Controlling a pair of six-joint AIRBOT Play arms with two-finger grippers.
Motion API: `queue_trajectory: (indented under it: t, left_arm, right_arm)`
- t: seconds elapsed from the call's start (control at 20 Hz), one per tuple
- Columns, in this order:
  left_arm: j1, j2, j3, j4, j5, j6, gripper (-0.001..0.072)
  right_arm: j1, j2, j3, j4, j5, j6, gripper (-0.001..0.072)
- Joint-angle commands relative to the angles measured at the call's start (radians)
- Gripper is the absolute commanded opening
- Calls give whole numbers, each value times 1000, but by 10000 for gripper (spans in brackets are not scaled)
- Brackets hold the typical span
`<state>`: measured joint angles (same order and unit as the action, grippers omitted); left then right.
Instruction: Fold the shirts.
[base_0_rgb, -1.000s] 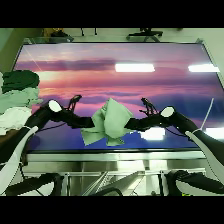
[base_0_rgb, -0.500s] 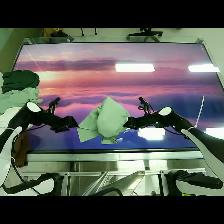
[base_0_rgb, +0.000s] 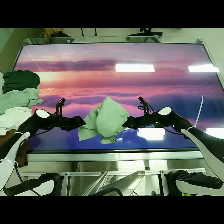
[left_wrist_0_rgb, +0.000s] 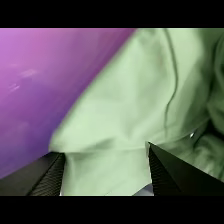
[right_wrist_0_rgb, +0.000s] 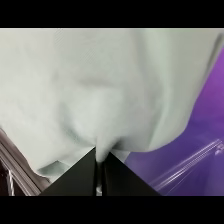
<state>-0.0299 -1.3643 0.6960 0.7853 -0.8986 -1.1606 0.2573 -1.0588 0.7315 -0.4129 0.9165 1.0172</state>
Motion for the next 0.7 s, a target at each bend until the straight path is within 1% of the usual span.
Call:
queue_trajectory:
  t: [0.0,0.05,0.1,0.2,0.3,0.35,0.45,0.5,0.6,0.65]
  left_arm:
    - [-72,1,-3,-80,95,37,588]
    - [-80,1,-3,-80,114,36,484]
    - [-82,1,-2,-80,117,37,12]
    - [-81,1,9,-79,103,39,12]
    - [-76,2,74,-81,23,39,11]
    - [-64,6,134,-80,-39,39,9]
    - [-34,53,275,-82,-137,32,8]
    - [-13,93,365,-82,-175,14,8]
    - [45,196,560,-81,-219,-15,8]
    - [74,242,656,-80,-226,-27,8]
  right_arm:
    - [0,0,2,19,0,0,23]
    - [0,0,3,27,0,-1,23]
    - [0,1,4,35,0,-1,23]
    - [-1,1,11,37,8,-1,23]
    - [-5,8,40,37,9,-1,23]
    - [-22,20,72,45,29,-1,23]
    - [-94,53,180,94,115,-1,23]
    - [-146,77,254,131,167,-1,23]
    - [-259,127,401,232,242,-11,23]
    - [-317,154,469,286,273,-34,23]
